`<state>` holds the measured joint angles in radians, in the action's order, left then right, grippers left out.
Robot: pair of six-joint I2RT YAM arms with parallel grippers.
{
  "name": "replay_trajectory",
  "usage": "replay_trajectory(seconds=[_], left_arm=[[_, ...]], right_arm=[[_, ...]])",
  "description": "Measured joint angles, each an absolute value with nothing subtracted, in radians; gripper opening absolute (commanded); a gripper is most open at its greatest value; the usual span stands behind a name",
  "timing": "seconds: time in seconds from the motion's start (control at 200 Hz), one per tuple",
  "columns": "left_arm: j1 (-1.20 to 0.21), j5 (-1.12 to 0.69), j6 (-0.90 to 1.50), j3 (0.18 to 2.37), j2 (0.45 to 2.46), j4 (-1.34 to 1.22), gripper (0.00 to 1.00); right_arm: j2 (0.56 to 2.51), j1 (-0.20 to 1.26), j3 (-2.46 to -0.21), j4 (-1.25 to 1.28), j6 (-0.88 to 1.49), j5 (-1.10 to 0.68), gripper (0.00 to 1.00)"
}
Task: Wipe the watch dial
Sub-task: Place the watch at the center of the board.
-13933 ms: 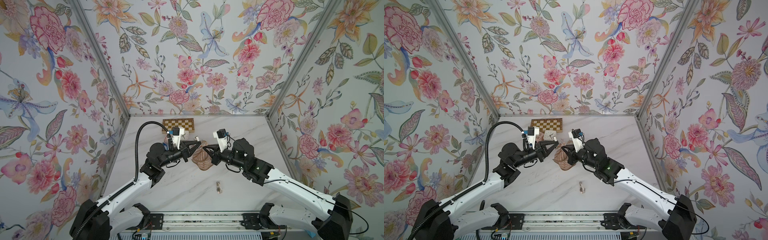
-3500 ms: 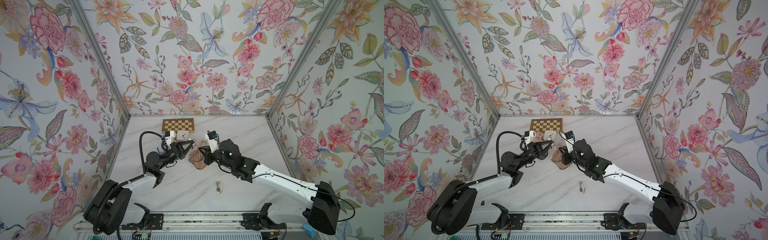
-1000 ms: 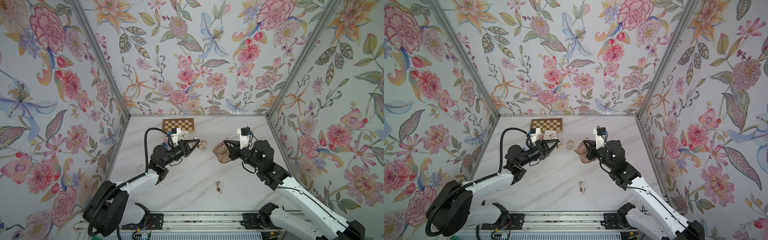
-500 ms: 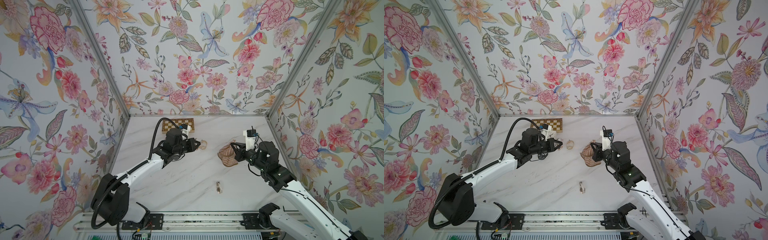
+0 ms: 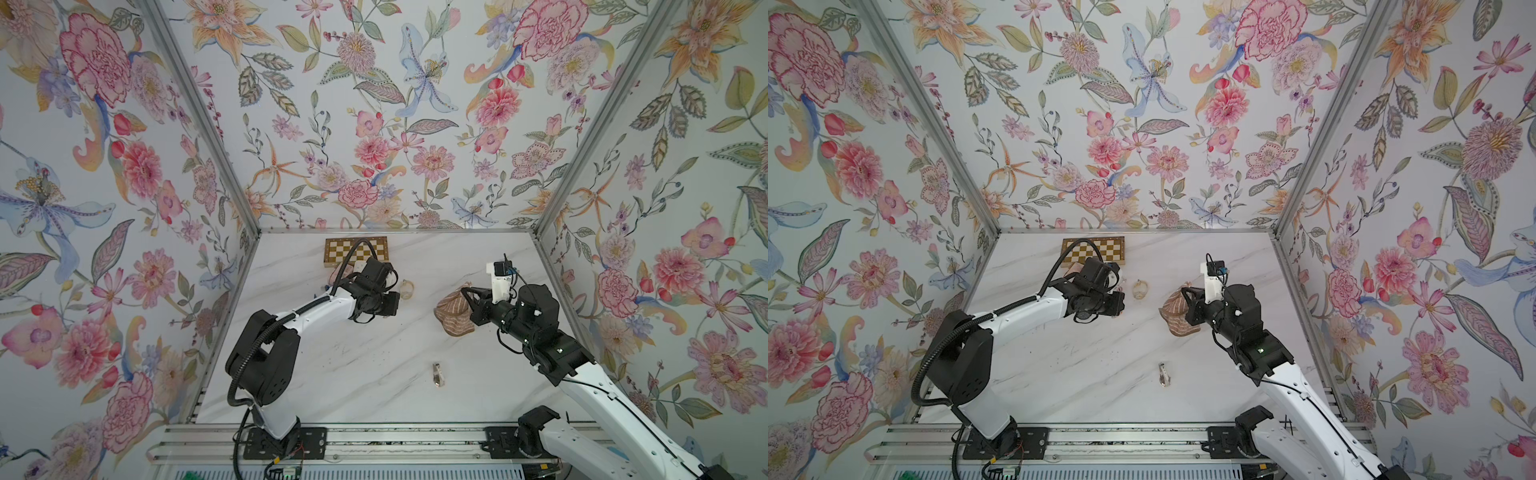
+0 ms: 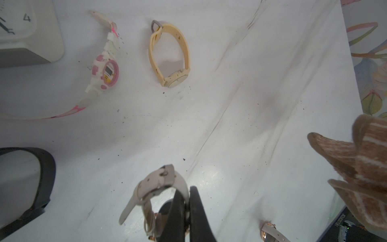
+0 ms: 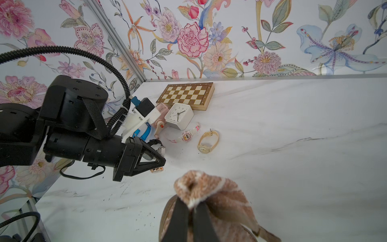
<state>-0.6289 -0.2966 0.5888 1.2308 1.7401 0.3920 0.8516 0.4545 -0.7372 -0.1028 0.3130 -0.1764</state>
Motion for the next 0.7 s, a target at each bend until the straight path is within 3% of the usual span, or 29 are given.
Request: replay_trajectory(seconds=[0.701], left_arm=[[-0.63,-0.17,0.406,1.6,2.058,0.652,0.0]], right_arm=[[0.843,0.447,-0.719,-0.112,0.31,-0.18,0.0]])
